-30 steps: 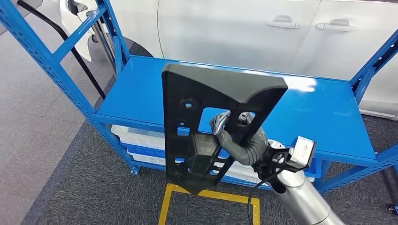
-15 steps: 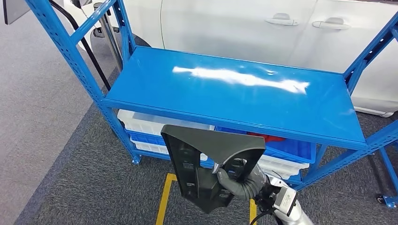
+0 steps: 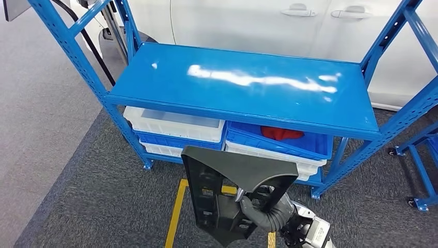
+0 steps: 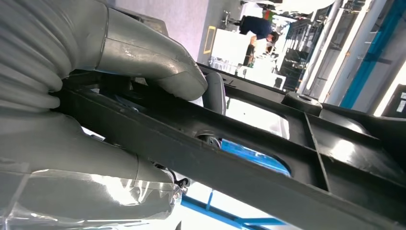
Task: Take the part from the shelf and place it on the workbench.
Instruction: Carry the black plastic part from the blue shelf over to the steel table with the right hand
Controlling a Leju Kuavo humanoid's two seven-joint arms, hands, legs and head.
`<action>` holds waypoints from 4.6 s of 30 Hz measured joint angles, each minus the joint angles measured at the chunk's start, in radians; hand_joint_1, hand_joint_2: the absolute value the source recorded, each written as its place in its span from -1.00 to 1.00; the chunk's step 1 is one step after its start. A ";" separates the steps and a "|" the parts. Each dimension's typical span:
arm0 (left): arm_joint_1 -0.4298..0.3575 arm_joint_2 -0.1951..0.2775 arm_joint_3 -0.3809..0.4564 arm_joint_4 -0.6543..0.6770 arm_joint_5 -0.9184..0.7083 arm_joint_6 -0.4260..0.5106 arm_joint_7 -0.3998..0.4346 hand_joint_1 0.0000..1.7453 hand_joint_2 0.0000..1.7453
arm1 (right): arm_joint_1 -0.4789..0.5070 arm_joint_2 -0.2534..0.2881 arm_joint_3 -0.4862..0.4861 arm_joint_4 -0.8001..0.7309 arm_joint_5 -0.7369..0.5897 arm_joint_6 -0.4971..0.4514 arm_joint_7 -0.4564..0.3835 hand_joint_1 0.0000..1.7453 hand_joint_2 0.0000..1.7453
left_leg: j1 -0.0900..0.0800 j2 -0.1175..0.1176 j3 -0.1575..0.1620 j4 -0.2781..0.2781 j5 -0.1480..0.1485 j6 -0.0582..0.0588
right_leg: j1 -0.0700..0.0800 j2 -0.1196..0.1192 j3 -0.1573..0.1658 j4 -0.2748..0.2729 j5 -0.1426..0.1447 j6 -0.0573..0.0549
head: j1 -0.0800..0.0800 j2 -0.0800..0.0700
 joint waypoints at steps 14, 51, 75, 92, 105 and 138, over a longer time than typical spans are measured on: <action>0.008 0.001 -0.008 0.000 -0.025 -0.013 0.002 -1.00 1.00 | 0.057 0.006 -0.026 -0.030 0.021 -0.002 -0.013 1.00 1.00 | -0.014 0.011 0.150 -0.340 0.141 0.069 | 0.000 0.009 -0.120 0.239 -0.129 0.055 | 0.000 0.000; 0.023 0.001 -0.023 -0.001 -0.035 -0.006 0.003 -1.00 1.00 | 0.095 0.039 -0.060 -0.053 -0.006 0.026 0.024 1.00 1.00 | -0.015 0.047 0.200 -0.325 0.084 0.063 | -0.006 0.011 -0.112 0.268 -0.089 0.060 | 0.000 0.000; 0.020 0.002 -0.028 -0.001 -0.047 -0.003 0.003 -1.00 1.00 | 0.134 0.076 -0.092 -0.084 -0.004 0.047 0.033 1.00 1.00 | 0.004 -0.013 0.172 -0.303 0.096 0.053 | 0.001 0.034 -0.074 0.135 -0.055 0.055 | 0.000 0.000; 0.015 0.015 -0.029 -0.002 -0.035 0.000 0.037 -1.00 1.00 | 0.162 0.098 -0.072 -0.086 0.031 0.063 0.020 1.00 1.00 | -0.007 0.016 0.080 -0.076 -0.040 0.003 | 0.005 0.018 0.023 0.005 -0.017 -0.012 | 0.000 0.000; 0.029 0.053 -0.003 -0.003 0.004 0.064 -0.007 -1.00 1.00 | 0.107 0.105 -0.042 -0.017 -0.032 0.104 -0.018 1.00 1.00 | 0.004 -0.016 0.177 -0.315 0.099 0.044 | 0.007 0.067 -0.041 0.094 -0.044 0.032 | 0.000 0.000; 0.044 0.062 0.037 -0.008 0.005 0.049 0.139 -1.00 1.00 | 0.117 0.151 -0.082 0.078 -0.037 0.057 -0.067 1.00 1.00 | -0.003 0.016 0.160 -0.324 0.117 0.046 | 0.005 0.025 -0.125 0.256 -0.123 0.033 | 0.000 0.000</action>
